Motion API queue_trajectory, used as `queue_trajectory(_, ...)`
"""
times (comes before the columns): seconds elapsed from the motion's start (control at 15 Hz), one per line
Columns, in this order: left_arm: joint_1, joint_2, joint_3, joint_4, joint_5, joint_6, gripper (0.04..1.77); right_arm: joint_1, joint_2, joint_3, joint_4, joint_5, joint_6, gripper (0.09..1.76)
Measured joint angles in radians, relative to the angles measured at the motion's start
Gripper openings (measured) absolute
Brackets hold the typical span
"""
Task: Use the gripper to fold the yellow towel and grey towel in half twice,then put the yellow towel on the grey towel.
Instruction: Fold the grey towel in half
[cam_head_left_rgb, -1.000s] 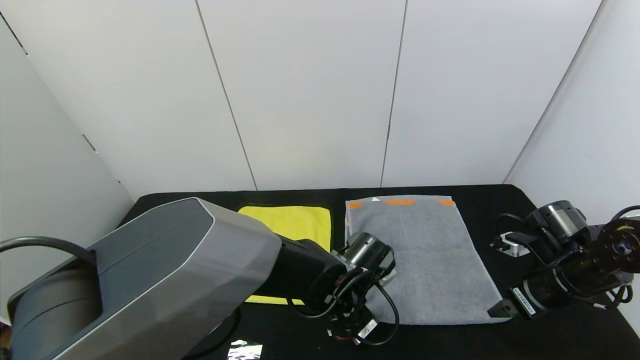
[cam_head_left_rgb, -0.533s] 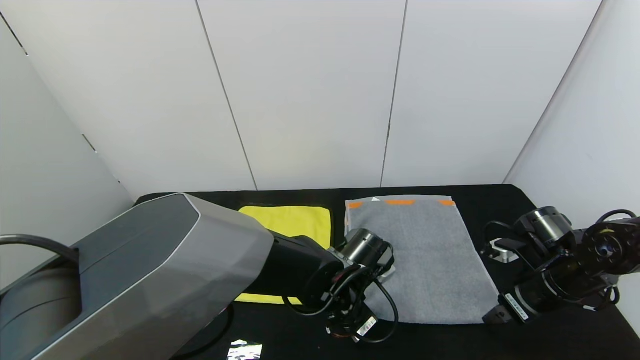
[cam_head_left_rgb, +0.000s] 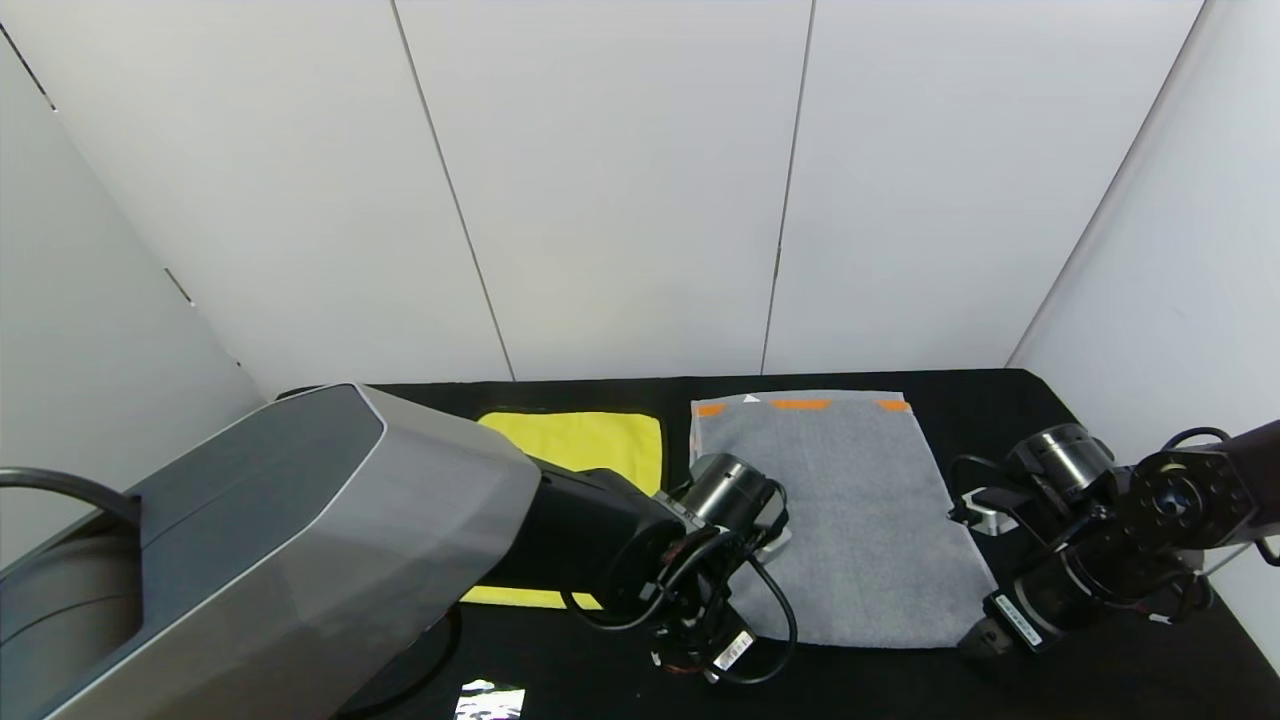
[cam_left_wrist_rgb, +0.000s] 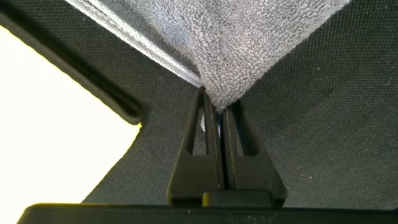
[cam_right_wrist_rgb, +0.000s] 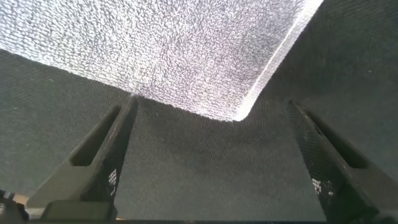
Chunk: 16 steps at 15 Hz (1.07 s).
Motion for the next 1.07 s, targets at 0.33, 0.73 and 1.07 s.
queue_trajectory(0.33, 0.001, -0.001, 0.0, 0.0, 0.0, 0.0, 0.12, 0.006, 0.036, -0.013, -0.002, 0.0, 0.0, 1.71)
queue_trajectory(0.73, 0.0, -0.001, 0.0, 0.0, 0.0, 0.0, 0.12, 0.008, 0.045, -0.02, -0.003, -0.001, 0.003, 0.99)
queue_trajectory(1.07, 0.0, -0.001, 0.0, 0.0, 0.0, 0.001, 0.12, 0.011, 0.031, -0.018, 0.003, -0.002, 0.004, 0.14)
